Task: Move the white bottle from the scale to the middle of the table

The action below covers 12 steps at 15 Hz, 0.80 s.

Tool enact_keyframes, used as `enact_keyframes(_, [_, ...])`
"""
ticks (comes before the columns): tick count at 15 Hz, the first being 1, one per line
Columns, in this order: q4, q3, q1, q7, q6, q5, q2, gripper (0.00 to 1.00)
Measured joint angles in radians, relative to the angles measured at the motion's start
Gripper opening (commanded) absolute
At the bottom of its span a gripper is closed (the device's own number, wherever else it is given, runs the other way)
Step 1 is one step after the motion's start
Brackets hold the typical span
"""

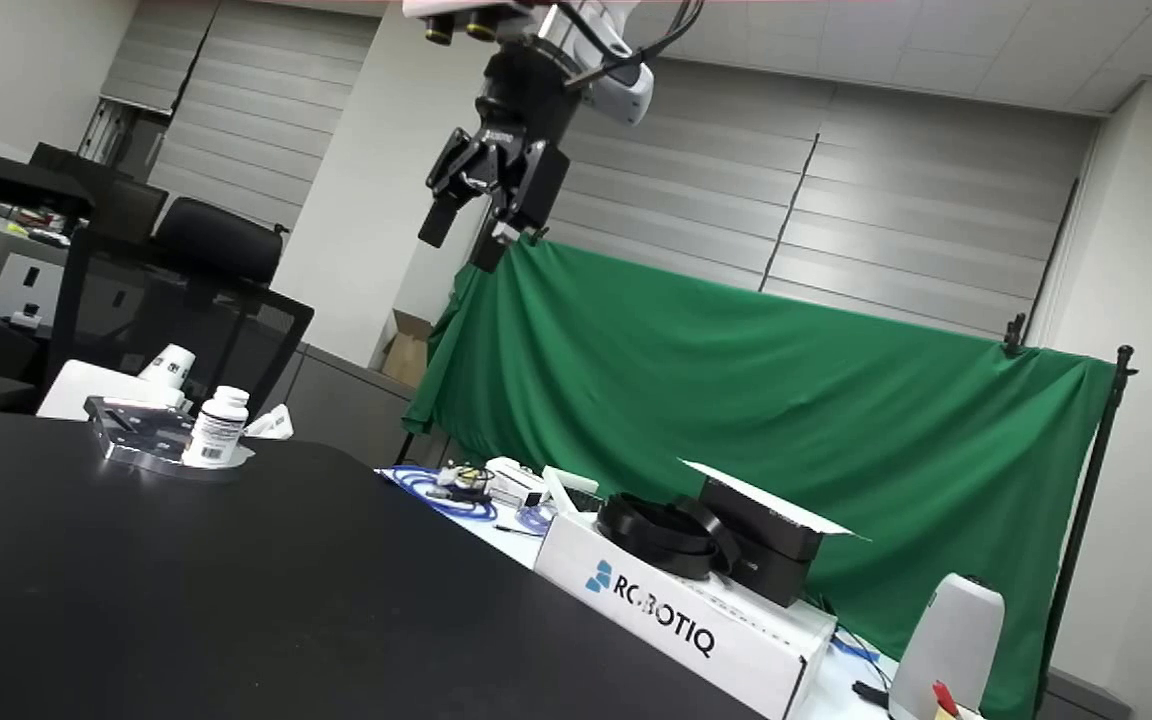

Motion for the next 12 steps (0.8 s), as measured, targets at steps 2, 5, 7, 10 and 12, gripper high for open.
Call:
enact_keyframes(2, [0.047, 0.052, 0.029, 0.006, 0.064, -0.004, 0.080, 1.00])
enact_keyframes(5, [0.139, 0.136, 0.090, 0.021, 0.122, -0.039, 0.215, 1.00])
enact_keyframes(7, [0.207, 0.188, 0.138, 0.043, 0.144, -0.099, 0.300, 1.00])
enact_keyframes(10, [0.324, 0.247, 0.221, 0.061, 0.152, -0.196, 0.425, 1.00])
enact_keyframes(12, [0.415, 0.268, 0.280, 0.060, 0.148, -0.270, 0.515, 1.00])
